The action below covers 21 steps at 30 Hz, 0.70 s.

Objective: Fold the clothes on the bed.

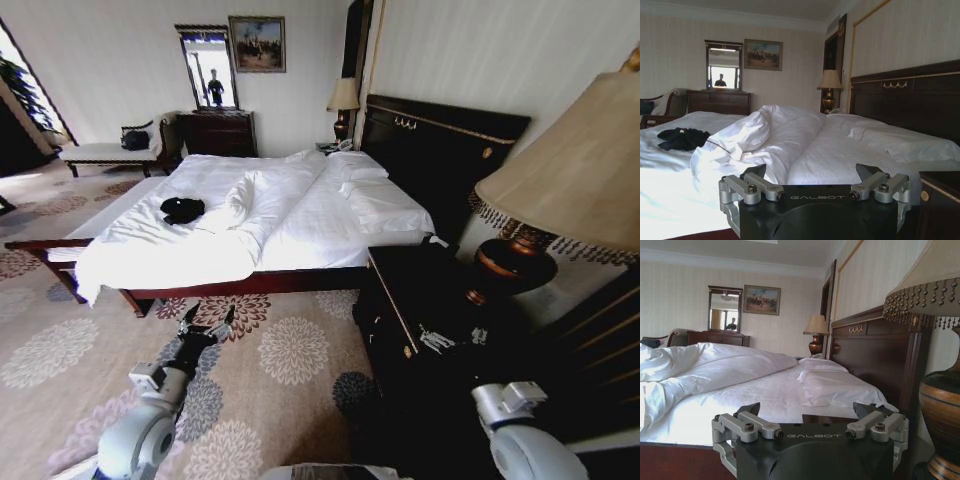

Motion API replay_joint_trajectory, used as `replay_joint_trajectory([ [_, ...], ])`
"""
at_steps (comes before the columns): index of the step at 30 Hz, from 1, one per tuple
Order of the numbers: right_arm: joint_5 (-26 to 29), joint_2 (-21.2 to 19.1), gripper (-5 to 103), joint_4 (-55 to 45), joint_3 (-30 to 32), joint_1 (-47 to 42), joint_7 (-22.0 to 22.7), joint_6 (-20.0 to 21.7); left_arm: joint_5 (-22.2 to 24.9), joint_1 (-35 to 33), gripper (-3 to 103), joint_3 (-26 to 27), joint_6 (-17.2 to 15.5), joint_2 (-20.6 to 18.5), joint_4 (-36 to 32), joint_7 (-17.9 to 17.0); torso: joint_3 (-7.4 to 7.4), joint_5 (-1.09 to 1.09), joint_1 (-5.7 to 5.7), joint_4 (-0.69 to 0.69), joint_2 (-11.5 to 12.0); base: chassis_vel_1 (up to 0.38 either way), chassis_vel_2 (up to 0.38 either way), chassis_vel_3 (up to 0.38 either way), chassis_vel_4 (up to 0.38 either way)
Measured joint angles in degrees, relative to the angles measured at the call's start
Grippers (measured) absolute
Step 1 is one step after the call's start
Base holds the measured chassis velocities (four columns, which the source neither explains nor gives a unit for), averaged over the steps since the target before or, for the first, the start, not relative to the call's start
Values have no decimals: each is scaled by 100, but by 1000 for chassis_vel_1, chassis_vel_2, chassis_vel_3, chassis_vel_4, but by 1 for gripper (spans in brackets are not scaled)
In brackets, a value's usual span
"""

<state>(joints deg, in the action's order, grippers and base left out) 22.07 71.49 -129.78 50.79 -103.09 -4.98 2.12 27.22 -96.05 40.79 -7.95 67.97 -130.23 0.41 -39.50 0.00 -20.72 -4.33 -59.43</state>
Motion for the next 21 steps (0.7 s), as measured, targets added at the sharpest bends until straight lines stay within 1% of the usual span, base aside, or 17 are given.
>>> replay_joint_trajectory([
  [6, -41, 5, 100, -2, -11, -4, 0, -1, 88, 53, 100, 81, -2, 18, 32, 0, 0, 0, 0, -1, 0, 0, 0, 0, 0],
  [21, -128, -10, 100, -12, 48, -18, 83, -6, 68, 9, 100, 40, -26, 62, -23, 0, 0, 0, 0, 0, 0, 0, 0, 0, 0],
])
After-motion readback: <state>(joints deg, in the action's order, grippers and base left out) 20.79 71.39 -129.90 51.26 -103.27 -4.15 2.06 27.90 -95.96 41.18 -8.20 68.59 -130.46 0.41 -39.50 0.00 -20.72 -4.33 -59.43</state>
